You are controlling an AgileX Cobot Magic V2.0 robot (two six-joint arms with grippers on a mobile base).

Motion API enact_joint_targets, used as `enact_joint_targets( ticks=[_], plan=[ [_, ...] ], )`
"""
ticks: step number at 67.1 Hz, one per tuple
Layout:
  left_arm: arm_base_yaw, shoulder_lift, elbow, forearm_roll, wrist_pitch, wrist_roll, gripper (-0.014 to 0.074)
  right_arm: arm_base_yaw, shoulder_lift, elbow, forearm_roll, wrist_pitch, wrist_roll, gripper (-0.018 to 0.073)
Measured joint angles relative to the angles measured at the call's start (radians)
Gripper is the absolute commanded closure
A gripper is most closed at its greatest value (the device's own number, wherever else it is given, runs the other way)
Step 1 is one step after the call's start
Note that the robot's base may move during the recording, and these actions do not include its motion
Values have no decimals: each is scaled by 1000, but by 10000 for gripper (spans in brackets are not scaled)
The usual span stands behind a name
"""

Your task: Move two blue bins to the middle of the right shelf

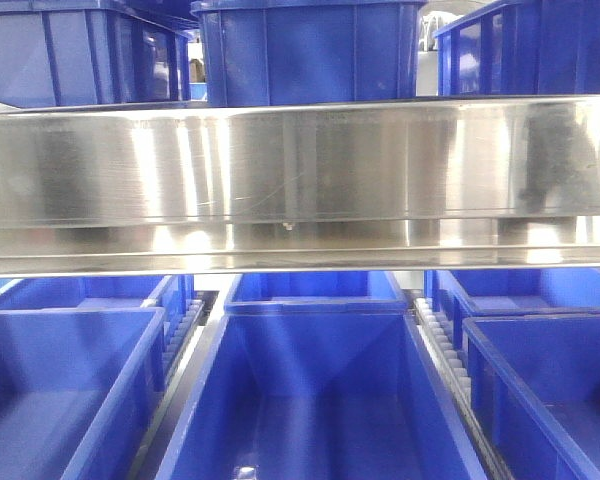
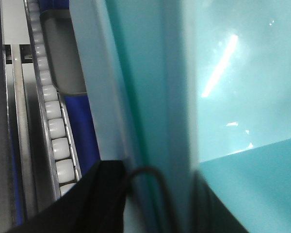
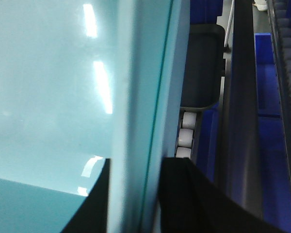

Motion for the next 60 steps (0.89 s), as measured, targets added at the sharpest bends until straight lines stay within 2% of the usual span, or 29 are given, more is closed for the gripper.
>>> enact_joint_targets(
  ticks=[44,60],
  plan=[
    [0,2,0,0,0,0,707,0,2,0,0,-2,0,713],
    [-2,2,0,0,-35,0,707,0,2,0,-4,-17,0,713]
  ],
)
